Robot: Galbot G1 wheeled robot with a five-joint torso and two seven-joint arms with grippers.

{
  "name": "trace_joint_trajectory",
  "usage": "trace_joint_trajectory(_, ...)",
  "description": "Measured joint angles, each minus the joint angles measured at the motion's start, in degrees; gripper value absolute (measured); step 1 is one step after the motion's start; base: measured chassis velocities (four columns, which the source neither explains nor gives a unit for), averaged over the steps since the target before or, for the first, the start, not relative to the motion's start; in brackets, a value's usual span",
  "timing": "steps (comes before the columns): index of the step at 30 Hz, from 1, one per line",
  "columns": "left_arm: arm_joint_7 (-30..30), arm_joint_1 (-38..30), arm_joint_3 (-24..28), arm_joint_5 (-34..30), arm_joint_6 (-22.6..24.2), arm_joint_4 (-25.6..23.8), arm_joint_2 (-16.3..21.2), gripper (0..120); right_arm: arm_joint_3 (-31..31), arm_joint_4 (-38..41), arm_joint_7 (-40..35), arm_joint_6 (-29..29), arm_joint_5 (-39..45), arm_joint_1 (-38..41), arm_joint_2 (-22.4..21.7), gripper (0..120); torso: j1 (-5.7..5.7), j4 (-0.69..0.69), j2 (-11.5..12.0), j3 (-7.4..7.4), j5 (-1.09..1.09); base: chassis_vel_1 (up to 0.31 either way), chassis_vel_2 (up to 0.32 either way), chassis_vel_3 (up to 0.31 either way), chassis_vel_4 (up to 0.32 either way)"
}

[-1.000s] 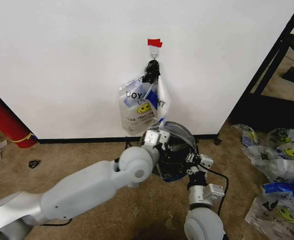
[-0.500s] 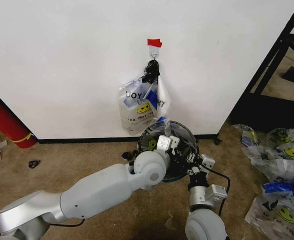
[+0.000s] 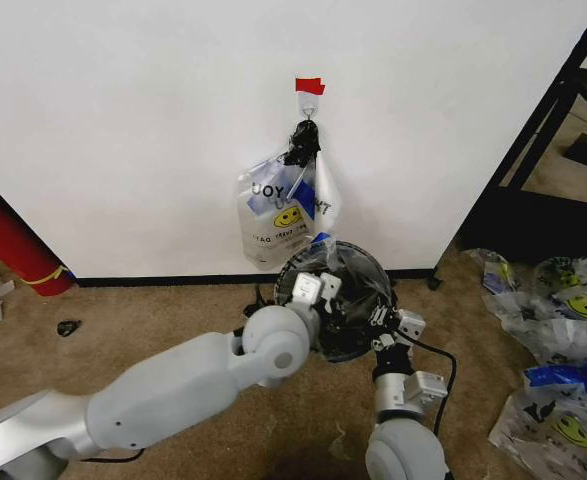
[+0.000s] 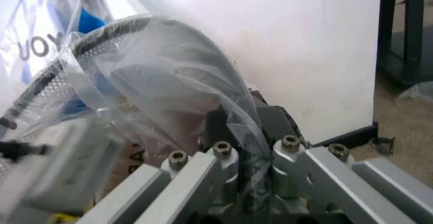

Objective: Pick up the garbage bag from the wall and place it over the trash bin.

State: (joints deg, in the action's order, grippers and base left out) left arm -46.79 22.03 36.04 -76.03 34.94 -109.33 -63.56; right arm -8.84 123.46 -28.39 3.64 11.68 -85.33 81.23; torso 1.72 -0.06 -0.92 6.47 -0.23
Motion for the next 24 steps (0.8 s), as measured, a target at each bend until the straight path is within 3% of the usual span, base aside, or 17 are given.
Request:
trace_joint_trajectory(13,-0.5,-1.1,0.7,-2.9,-0.3,2.2,-2.8,0,0.9,0.5,0.1,0.5,-0.8,-0.8,0.3,0,0.00,0.01,0.0,0.00,0.01,0.000,0.000,0.000,0.000)
trace_joint_trajectory(17,0.7,-0.1,-0.5,-4.2,-3.1,2.8,-3.8,0,1.1,0.9,0.0,-0.1,1.1,-1.1,0.5,0,0.00,0.00,0.0,0.00,0.01,0.000,0.000,0.000,0.000)
trace_joint_trajectory(22,1.1,0.0,-1.4,-4.8,-4.0,2.2,-3.2,0,1.0,1.0,-0.1,-0.4,1.9,-1.0,0.4,0,0.00,0.00,0.0,0.00,0.00,0.000,0.000,0.000,0.000)
trace_joint_trajectory(24,0.5,-0.2,-1.5,-4.1,-2.4,1.5,-1.5,0,0.7,1.0,-0.1,-0.4,1.8,-0.7,0.2,0,0.00,0.00,0.0,0.00,0.00,0.000,0.000,0.000,0.000)
